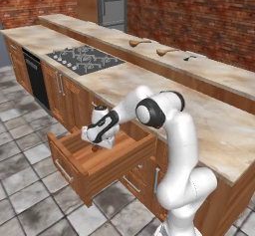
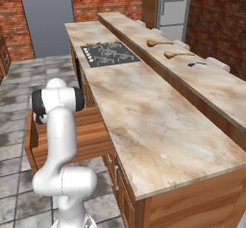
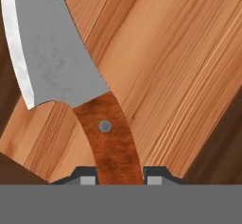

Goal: Pick up the metallic utensils from the counter and place them in the open drawer. Make sure not to pick up any wooden utensils.

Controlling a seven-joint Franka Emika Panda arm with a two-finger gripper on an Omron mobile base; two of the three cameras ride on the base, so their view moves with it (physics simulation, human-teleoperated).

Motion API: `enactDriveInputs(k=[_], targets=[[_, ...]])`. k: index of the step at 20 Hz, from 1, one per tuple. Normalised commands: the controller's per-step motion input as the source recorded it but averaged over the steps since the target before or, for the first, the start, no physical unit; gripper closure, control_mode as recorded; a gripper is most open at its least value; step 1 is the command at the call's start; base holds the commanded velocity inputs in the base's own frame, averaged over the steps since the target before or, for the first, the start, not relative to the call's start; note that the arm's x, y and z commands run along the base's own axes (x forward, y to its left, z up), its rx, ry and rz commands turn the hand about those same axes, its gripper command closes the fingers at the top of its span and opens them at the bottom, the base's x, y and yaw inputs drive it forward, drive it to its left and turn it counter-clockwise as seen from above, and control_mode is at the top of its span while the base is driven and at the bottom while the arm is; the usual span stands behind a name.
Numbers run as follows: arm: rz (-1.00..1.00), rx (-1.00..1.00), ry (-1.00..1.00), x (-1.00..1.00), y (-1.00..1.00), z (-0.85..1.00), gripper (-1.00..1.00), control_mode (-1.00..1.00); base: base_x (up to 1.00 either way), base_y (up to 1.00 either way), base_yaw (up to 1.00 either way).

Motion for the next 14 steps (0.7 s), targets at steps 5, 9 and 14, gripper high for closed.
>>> enactDriveInputs(k=[5,9,14], targets=[[-0.01,0.00,0.09,0.16,0.00,-0.21,1.00,-1.00,0.00,0.00,0.00],[-0.01,-0.01,0.12,0.21,0.01,-0.60,1.00,-1.00,0.00,0.00,0.00],[-0.01,-0.03,0.06,0.33,0.07,-0.55,1.00,-1.00,0.00,0.00,0.00]])
